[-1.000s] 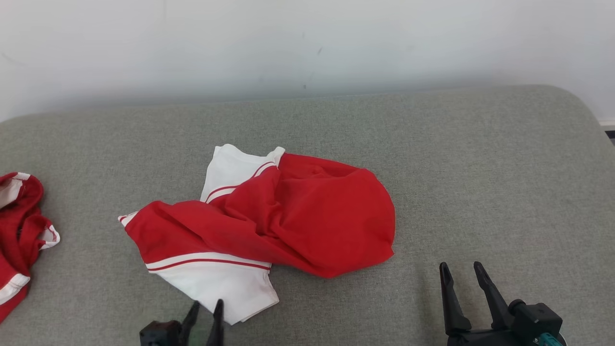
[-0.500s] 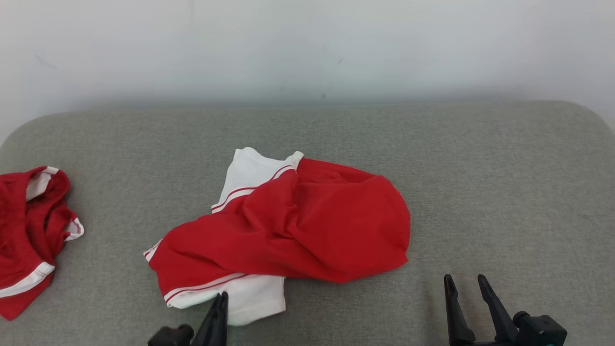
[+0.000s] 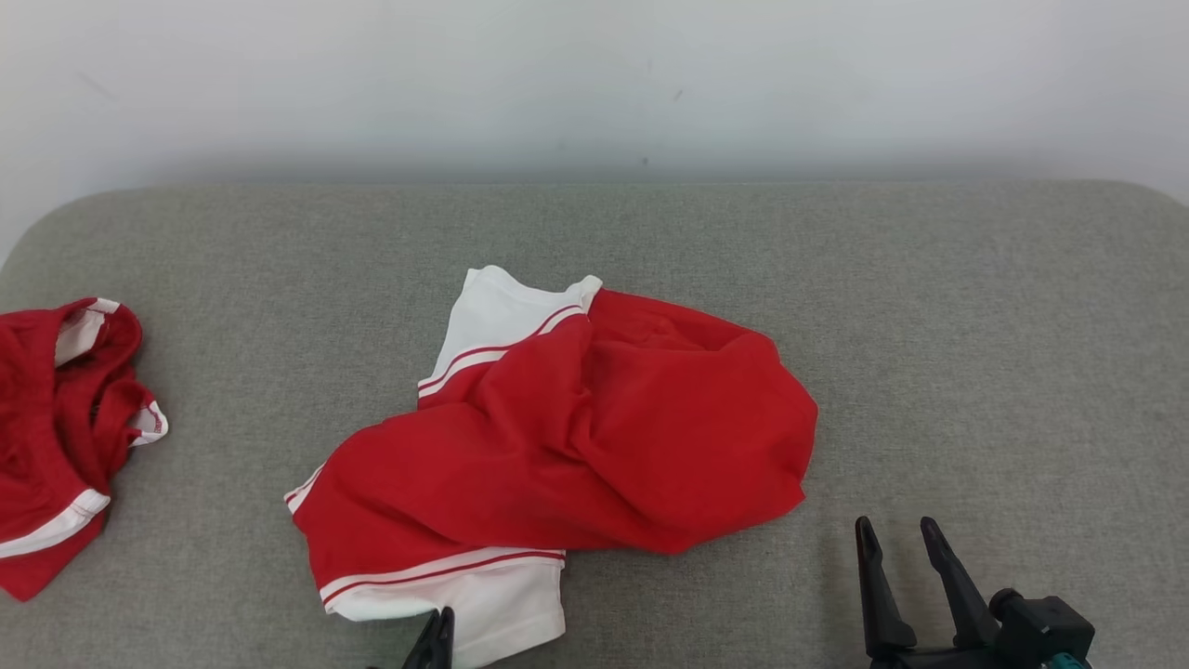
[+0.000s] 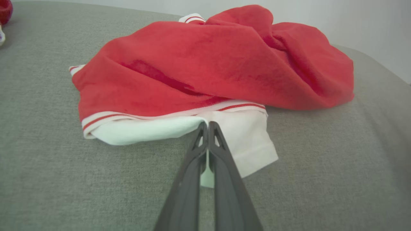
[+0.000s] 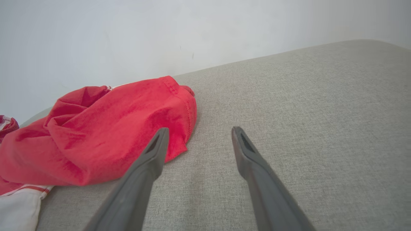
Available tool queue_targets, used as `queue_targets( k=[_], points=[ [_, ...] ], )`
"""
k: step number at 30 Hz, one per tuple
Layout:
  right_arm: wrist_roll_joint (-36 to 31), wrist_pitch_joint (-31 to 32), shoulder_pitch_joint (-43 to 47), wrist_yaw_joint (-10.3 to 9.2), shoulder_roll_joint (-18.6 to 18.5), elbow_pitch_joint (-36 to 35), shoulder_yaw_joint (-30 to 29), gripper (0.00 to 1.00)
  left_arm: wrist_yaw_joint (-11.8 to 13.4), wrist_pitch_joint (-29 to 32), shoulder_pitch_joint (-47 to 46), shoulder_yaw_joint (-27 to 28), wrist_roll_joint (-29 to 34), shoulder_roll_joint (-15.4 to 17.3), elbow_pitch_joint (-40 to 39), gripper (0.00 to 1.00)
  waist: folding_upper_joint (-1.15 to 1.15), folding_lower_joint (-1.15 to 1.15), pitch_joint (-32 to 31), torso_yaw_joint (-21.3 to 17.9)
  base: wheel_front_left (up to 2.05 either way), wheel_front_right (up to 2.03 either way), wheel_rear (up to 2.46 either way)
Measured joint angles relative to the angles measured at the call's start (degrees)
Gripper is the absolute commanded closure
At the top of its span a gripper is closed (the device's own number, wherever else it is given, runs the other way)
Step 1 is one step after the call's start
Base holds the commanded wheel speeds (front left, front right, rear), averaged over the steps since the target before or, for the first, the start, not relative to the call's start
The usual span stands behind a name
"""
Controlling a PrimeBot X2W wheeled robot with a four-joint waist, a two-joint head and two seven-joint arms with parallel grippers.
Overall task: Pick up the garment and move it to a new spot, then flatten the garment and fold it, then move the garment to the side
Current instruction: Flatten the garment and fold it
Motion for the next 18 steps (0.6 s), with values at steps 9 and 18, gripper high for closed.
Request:
queue_targets(
  k=[9, 18],
  points=[
    [-0.25, 0.0, 0.0, 0.0, -0.02, -0.08, -1.15, 0.0, 1.78, -4.65, -1.78, 1.32, -0.23, -0.45, 1.55, 0.0, 0.0, 0.0, -0.41, -0.45, 0.0, 0.0, 0.0],
    [-0.87, 0.0, 0.1, 0.0, -0.01, -0.22, -1.75, 0.0, 3.37, -5.91, -1.93, 10.03, 0.97, -0.67, -3.01, 0.0, 0.0, 0.0, -1.02, 0.77, 0.0, 0.0, 0.0]
  ],
)
